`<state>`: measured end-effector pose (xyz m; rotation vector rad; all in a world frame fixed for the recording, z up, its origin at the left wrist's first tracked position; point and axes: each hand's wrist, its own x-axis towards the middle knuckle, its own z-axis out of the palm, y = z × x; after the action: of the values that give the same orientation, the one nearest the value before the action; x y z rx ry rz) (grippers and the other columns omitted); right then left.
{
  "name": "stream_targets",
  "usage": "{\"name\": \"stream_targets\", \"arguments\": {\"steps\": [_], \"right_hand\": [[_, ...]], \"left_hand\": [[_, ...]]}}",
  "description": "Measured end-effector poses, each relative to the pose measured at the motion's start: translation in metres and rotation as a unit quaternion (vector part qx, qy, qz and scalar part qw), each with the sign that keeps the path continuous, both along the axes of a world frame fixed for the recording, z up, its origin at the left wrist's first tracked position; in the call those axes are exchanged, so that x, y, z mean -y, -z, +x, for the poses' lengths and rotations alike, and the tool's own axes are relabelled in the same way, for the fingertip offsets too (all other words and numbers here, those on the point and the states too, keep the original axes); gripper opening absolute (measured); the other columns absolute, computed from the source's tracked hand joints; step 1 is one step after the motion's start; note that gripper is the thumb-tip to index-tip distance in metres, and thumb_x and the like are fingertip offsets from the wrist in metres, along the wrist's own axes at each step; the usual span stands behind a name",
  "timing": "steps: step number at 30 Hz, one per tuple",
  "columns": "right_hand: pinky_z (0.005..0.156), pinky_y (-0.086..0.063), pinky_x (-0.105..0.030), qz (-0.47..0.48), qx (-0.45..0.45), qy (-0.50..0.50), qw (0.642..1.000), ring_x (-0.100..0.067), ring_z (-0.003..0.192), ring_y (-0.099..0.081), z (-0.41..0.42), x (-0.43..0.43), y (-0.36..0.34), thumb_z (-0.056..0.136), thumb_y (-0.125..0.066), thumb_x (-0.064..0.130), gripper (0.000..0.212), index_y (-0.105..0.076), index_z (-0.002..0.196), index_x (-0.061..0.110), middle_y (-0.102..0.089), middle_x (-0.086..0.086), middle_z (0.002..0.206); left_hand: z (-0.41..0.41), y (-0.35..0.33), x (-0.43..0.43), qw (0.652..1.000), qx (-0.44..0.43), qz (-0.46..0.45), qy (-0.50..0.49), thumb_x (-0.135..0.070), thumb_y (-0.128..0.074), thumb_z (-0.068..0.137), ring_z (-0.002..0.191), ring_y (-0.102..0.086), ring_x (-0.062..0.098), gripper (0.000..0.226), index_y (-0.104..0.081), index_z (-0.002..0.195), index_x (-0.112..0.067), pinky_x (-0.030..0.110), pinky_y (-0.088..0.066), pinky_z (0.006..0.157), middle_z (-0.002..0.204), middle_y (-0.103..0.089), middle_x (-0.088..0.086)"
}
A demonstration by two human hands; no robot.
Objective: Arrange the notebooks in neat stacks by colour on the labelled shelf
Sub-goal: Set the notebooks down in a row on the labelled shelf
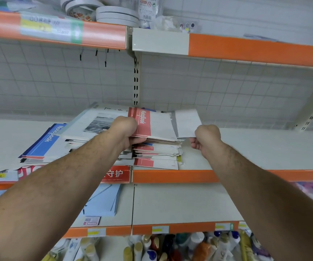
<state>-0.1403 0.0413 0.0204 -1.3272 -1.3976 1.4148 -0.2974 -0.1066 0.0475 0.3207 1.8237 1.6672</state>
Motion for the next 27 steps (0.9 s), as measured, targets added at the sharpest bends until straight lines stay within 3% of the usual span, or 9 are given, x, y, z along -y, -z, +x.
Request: {"name": "stream_targets", "arguments": {"steps": [7,10,14,18,21,27], "right_hand": [[0.044,-0.041,-0.026,-0.022,-0.104,0.159,0.981,-0.019,0.044,-0.045,0.024,0.002,0.002,0.087,-0.033,-0.002,0.037,-0.059,0.113,-0.003,-0.052,-0.009,0.060],[0.039,-0.040,-0.022,-0.049,-0.111,0.105,0.987,-0.018,0.042,-0.045,0.031,0.014,0.005,0.088,-0.034,-0.003,0.035,-0.059,0.112,0.001,-0.052,-0.010,0.060],[0.036,-0.038,-0.020,-0.036,-0.093,0.020,0.995,-0.016,0.036,-0.043,0.034,0.037,0.004,0.085,-0.035,-0.005,0.029,-0.061,0.096,0.002,-0.052,-0.011,0.057],[0.037,-0.038,-0.020,-0.037,-0.089,-0.012,0.995,-0.017,0.042,-0.044,0.043,0.053,0.001,0.086,-0.037,-0.004,0.023,-0.059,0.084,0.005,-0.054,-0.011,0.058],[0.037,-0.037,-0.020,-0.042,-0.090,-0.045,0.994,-0.018,0.044,-0.043,0.053,0.068,-0.001,0.087,-0.038,-0.004,0.022,-0.058,0.082,0.005,-0.055,-0.011,0.059],[0.042,-0.040,-0.026,-0.032,-0.057,-0.133,0.989,-0.018,0.045,-0.048,0.065,0.111,0.001,0.090,-0.041,-0.002,0.019,-0.058,0.084,0.005,-0.059,-0.013,0.065]], "left_hand": [[-0.001,0.010,0.016,1.000,0.000,0.014,-0.013,-0.002,-0.040,0.101,0.082,-0.069,0.024,0.022,-0.053,0.117,-0.010,0.022,-0.050,0.040,0.105,-0.065,0.010],[0.005,0.011,0.024,1.000,-0.006,0.021,-0.005,0.000,-0.041,0.100,0.082,-0.069,0.024,0.025,-0.054,0.120,-0.009,0.023,-0.051,0.041,0.104,-0.066,0.010],[0.022,0.006,0.037,1.000,-0.014,0.027,0.000,0.000,-0.042,0.101,0.078,-0.068,0.022,0.020,-0.055,0.115,-0.008,0.022,-0.050,0.039,0.095,-0.065,0.008],[0.037,0.005,0.056,0.999,-0.020,0.027,-0.009,0.003,-0.051,0.097,0.082,-0.070,0.025,0.015,-0.056,0.108,-0.007,0.024,-0.053,0.043,0.102,-0.067,0.011],[0.053,0.006,0.077,0.999,-0.019,0.026,-0.041,0.002,-0.055,0.096,0.081,-0.071,0.027,0.010,-0.055,0.100,-0.008,0.027,-0.059,0.049,0.101,-0.068,0.013],[0.086,0.018,0.131,0.994,-0.012,0.025,-0.110,0.003,-0.054,0.095,0.069,-0.068,0.024,0.009,-0.055,0.093,-0.006,0.026,-0.055,0.044,0.094,-0.067,0.013]]}}
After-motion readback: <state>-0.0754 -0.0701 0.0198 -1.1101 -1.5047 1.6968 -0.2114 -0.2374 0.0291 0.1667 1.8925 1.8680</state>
